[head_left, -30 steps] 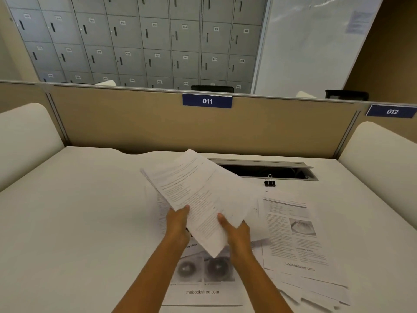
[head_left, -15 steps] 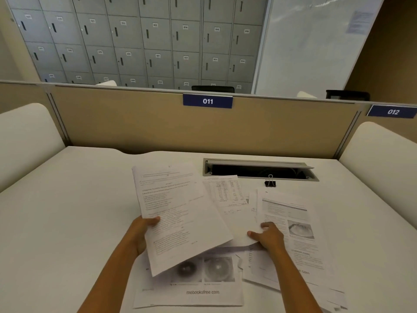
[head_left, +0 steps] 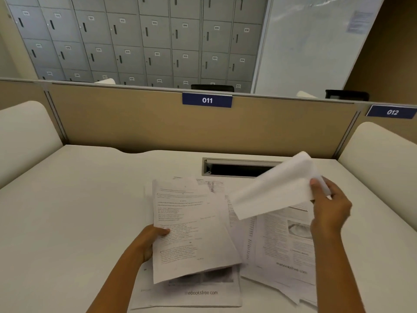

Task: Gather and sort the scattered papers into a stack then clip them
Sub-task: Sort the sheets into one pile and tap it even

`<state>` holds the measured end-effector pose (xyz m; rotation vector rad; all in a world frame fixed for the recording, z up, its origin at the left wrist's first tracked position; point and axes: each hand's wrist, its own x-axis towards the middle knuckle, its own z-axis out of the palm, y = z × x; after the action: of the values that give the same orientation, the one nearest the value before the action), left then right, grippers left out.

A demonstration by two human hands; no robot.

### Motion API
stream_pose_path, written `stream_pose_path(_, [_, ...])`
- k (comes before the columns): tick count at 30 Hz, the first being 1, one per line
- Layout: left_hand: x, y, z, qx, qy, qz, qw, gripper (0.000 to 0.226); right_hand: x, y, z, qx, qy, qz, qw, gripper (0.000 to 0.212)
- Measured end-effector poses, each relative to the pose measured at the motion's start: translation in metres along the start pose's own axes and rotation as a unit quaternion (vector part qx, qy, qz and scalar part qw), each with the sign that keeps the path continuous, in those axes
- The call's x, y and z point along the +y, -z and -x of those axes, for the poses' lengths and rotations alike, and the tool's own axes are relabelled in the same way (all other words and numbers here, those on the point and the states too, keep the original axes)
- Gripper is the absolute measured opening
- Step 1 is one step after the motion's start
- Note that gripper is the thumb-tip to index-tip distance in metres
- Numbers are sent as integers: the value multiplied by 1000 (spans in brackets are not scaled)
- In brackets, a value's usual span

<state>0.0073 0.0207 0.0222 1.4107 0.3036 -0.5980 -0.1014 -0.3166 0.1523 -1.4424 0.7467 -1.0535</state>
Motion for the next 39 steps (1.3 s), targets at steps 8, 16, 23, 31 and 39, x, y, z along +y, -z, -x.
stream_pose_path(8, [-1,-7,2,-3,-5,-24,1000,30,7,-40,51,-137,-114,-116,977,28])
stream_pose_path(16, [-1,-7,4,3,-6,-24,1000,36,15,-71,59,-162,-110,-94,976,27])
stream_pose_path(23, [-1,-11,7,-12,-28,-13,999,42,94,-61,91,-132,-125,76,980,27])
stream_pose_path(31, [-3,-14,6,43,-31,67,996,43,120,-55,125,-139,-92,142,976,25])
stream_pose_path(39, [-8,-18,8,59,-89,-37,994,46,123,-46,122,-236,-31,250,939,29])
